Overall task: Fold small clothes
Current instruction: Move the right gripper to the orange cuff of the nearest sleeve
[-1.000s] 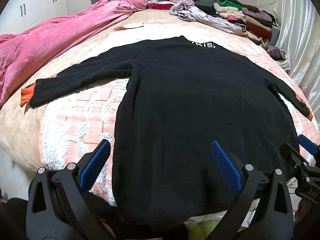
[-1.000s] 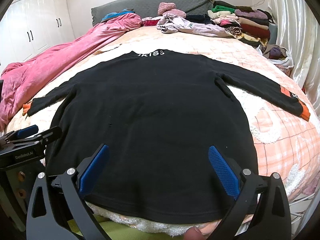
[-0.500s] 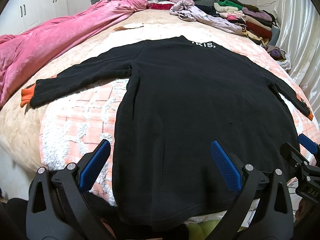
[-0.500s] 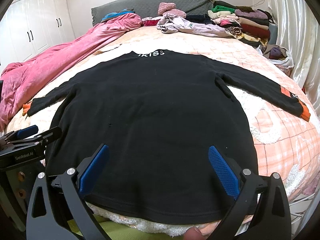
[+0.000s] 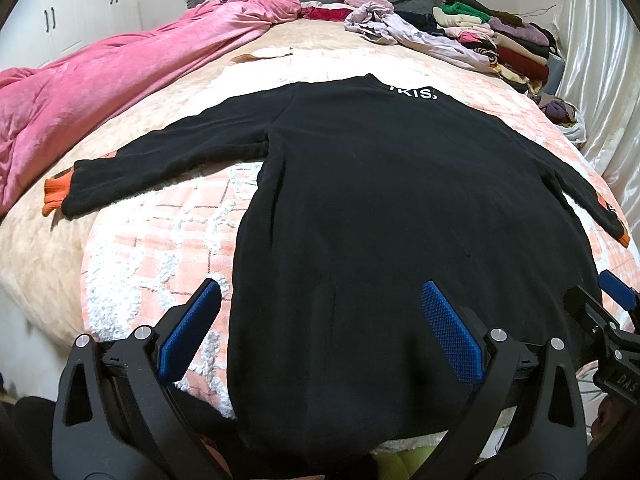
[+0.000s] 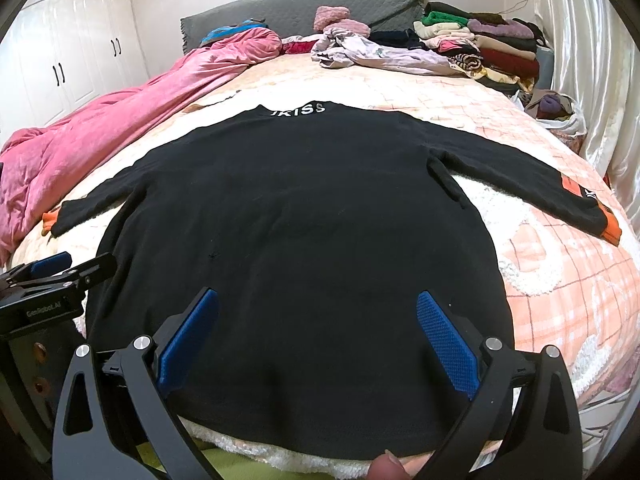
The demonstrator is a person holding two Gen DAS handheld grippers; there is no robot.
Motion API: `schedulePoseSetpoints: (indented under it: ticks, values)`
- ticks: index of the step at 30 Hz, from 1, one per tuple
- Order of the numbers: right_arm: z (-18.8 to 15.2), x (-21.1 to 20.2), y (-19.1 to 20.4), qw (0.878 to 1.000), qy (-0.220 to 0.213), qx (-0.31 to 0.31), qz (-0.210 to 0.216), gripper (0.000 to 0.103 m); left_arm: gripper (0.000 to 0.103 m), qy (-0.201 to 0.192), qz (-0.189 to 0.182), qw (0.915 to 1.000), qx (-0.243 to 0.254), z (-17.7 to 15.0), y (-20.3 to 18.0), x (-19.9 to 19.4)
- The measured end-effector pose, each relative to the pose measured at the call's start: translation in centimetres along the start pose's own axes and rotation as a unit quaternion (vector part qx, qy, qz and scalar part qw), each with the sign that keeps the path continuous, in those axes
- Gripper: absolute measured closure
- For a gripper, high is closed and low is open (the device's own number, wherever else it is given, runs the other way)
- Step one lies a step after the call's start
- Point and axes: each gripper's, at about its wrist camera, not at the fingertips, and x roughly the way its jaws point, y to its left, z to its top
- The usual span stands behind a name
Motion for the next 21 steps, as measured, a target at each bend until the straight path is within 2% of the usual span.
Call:
schedulePoseSetpoints:
  ticks: [7, 14, 21]
  values:
    - [0.8, 0.3, -0.8, 1.000, -0.006, 0.005, -0.002, 0.004, 0.009, 0.003, 0.004, 1.0000, 0.003, 0.8, -0.3, 0.6]
    - [2.6, 1.0, -1.7, 1.000, -0.016, 0.011, -0.008, 0.004, 0.009, 0.005, 0.001, 1.0000, 0.005, 3.0, -0.6, 1.9]
    - [4.7, 2.1, -3.5, 0.999, -0.026, 0.027, -0.021, 0.004, 0.009, 0.008, -0.015, 0.9998, 0.005, 5.4, -1.4, 3.4]
